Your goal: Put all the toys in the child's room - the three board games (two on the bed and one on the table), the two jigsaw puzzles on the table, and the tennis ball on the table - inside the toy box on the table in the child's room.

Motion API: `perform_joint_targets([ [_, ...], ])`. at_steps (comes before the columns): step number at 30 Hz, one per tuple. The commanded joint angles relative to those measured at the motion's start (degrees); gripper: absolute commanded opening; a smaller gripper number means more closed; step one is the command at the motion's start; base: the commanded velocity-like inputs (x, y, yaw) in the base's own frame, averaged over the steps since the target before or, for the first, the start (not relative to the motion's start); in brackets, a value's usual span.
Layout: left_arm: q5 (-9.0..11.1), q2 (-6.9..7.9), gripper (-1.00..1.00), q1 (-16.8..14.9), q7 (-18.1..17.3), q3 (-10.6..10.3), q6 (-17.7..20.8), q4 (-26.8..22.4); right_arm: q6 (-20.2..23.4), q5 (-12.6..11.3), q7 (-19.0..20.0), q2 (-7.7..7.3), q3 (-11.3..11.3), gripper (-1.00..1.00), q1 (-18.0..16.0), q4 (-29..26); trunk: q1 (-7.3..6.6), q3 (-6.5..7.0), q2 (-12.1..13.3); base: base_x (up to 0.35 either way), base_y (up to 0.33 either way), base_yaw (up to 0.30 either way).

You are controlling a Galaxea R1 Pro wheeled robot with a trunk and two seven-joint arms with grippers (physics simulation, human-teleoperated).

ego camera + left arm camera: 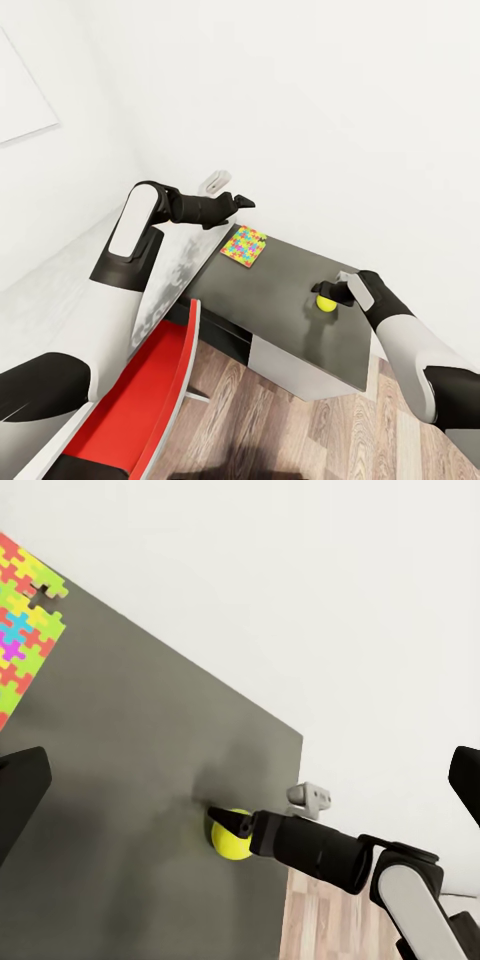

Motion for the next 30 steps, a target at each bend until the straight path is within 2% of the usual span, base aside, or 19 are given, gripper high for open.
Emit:
perform_joint_targets([
  [1, 0.5, -0.01, 1.0, -0.1, 0.6, 0.0, 0.1, 0.0, 0.2, -0.6, -0.5, 0.01, -0.1, 1.0, 0.0, -0.1, 0.03, -0.08, -0.1, 0.0, 0.0, 0.0],
  [30, 0.6, 0.24, 1.0, -0.6, 0.6, 0.0, 0.1, 0.0, 1.3, -0.5, -0.5, 0.42, -0.1, 1.0, 0.1, 0.0, 0.03, -0.08, -0.1, 0.0, 0.0, 0.0],
])
